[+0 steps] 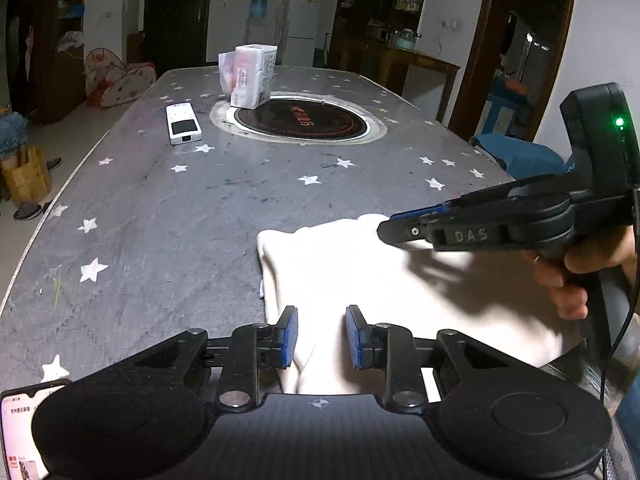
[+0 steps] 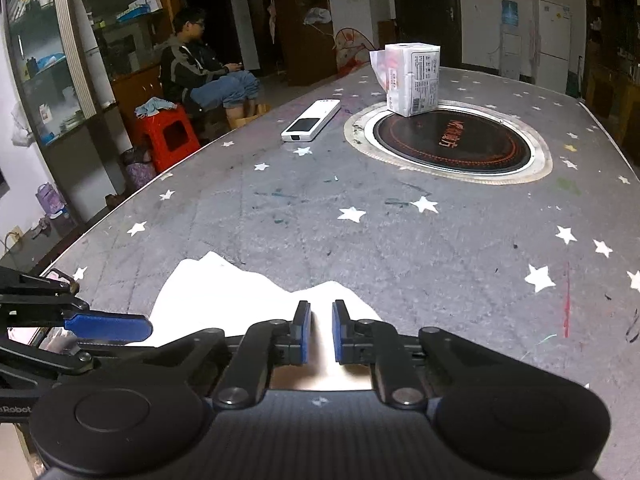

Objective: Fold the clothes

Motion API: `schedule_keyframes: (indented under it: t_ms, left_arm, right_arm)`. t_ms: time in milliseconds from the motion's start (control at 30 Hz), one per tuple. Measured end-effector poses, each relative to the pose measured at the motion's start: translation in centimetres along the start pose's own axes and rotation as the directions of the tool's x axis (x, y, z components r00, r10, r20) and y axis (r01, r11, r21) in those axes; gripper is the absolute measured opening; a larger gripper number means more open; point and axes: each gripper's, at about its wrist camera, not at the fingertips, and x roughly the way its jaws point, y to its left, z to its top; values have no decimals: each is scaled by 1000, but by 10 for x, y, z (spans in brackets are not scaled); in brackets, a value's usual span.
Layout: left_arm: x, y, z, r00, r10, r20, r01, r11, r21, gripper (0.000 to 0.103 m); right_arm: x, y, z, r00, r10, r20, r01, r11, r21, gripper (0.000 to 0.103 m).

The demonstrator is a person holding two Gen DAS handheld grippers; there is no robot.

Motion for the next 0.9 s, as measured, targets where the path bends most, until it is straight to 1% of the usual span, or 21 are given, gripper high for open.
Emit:
schedule_keyframes:
  t_ms: [100, 167, 333, 433, 533, 667, 733, 833, 900]
  left_arm:
    - [-4, -2, 2, 1000, -1, 11, 1, 1000, 9, 29]
    - [-2, -3, 2, 1000, 5, 5, -5, 1000, 10, 29]
    - [2, -2, 3, 1000, 17, -9, -17, 1000, -1, 29]
    - [-3, -3, 6, 1000, 20, -6, -20, 1000, 1, 29]
    - [-5, -8, 13, 1000, 9, 15, -9, 1000, 3, 29]
    - [5, -18, 21, 1000, -22, 20, 22, 1000, 17, 30]
    - [13, -24, 23, 999, -32, 13, 32, 999, 26, 30]
    - [26, -28, 21, 1000, -21, -13, 21, 999, 32, 30]
    - [31, -28, 19, 1000, -17, -22, 18, 999, 28, 30]
  right_arm:
    - [-8, 1, 3, 1000, 16, 24, -17, 1000, 2, 10]
    - [-7, 6, 6, 999, 30, 23, -30, 999, -15, 10]
    - [12, 11, 5, 1000, 16, -5, -16, 999, -39, 11]
    - [4, 5, 8, 1000, 25, 11, -25, 1000, -12, 11]
    - [-15, -4, 5, 999, 2, 43, -2, 1000, -4, 11]
    - [-44, -20, -14, 998, -24, 49, 22, 999, 31, 11]
    - [-54, -26, -28, 998, -51, 44, 49, 998, 34, 11]
    - [-60, -34, -45, 994, -102, 28, 101, 994, 35, 11]
    - [-62, -44, -56, 990, -138, 17, 136, 989, 56, 10]
